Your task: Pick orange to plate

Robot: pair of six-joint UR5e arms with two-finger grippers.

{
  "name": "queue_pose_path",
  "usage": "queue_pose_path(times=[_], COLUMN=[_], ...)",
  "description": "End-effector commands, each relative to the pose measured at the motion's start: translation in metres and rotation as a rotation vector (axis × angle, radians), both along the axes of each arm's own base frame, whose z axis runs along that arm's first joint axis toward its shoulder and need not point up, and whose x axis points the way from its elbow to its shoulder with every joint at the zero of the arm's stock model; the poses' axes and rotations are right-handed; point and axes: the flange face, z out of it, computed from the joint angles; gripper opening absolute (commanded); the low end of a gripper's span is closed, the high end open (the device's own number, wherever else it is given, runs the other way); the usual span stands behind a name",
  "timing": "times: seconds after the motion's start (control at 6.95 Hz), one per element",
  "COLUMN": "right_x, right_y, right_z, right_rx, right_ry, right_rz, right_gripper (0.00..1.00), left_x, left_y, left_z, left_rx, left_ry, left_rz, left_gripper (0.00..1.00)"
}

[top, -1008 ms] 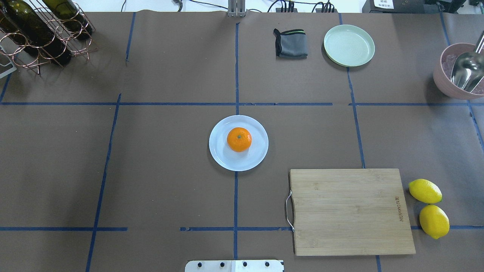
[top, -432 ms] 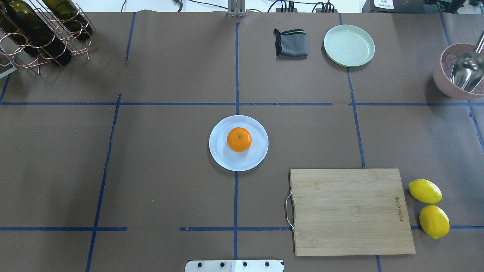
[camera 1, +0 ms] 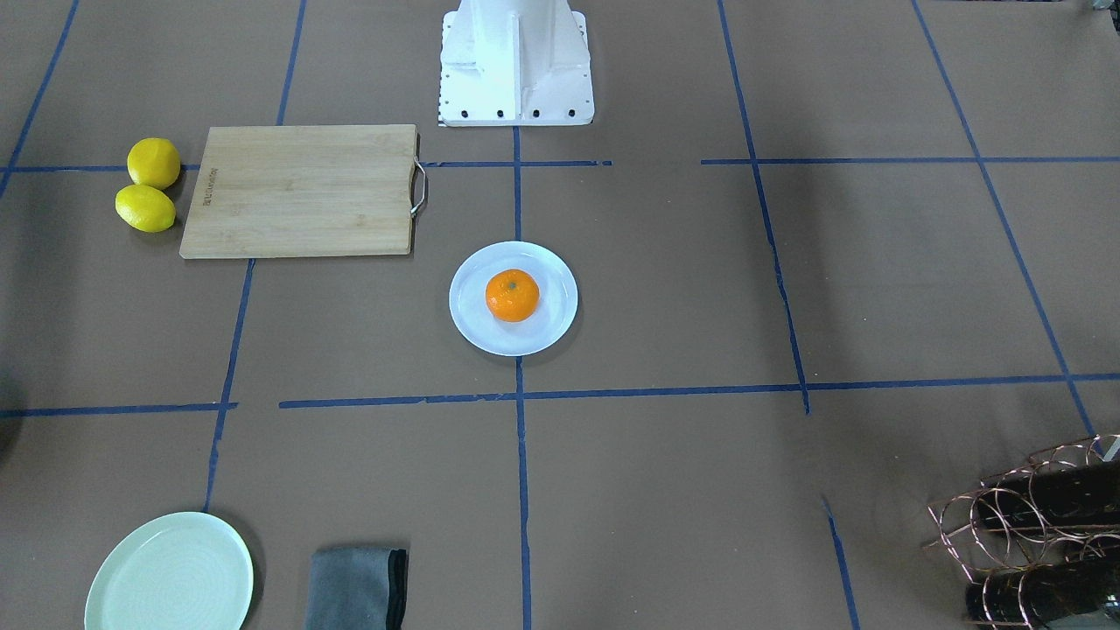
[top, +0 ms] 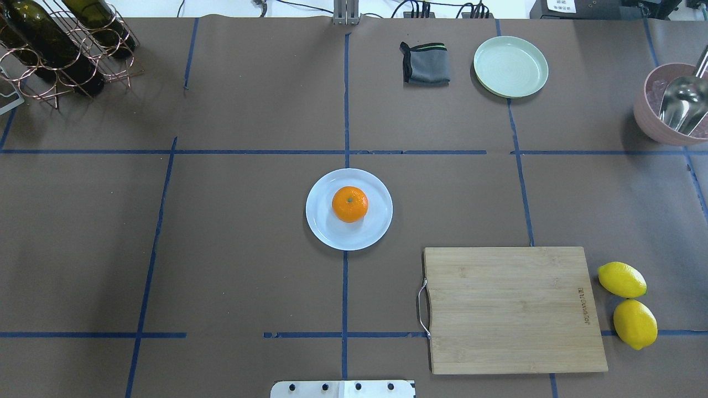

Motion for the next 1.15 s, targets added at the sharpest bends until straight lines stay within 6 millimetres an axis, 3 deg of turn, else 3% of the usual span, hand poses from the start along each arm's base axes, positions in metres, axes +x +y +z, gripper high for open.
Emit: queue_pose_path(times=[0.0,0.14,0.29,0.43,0.58,0.72,1.01], right_x=[-0.006,-0.009,-0.015,-0.015,-0.015,-0.014,-0.015], right_y=[0.000,0.000,-0.002,0.003,0.012,0.021,0.029], right_z=[0.011,0.023,0.022,0.029,0.038,0.048,0.040], right_rx=[-0.014,-0.040,-0.040,-0.054,-0.069,-0.088,-0.077], right_ry=[-0.002,-0.011,-0.011,-0.011,-0.010,-0.008,-0.040], right_rz=[-0.022,-0.025,-0.036,-0.037,-0.037,-0.037,-0.035], right_gripper=[1.00,1.00,1.00,1.00,1.00,1.00,1.00], left_x=[0.000,0.000,0.000,-0.001,-0.001,-0.001,-0.005], left_y=[0.001,0.003,0.003,0.005,0.023,0.022,0.023], left_z=[0.004,0.006,0.006,0.012,0.021,0.021,0.021], left_rx=[-0.012,-0.015,-0.017,-0.031,-0.057,-0.069,-0.123], left_ry=[0.003,0.005,0.006,0.004,0.007,0.008,-0.001], left_rz=[-0.002,-0.002,-0.003,-0.006,-0.005,-0.006,-0.008], left_gripper=[1.00,1.00,1.00,1.00,1.00,1.00,1.00])
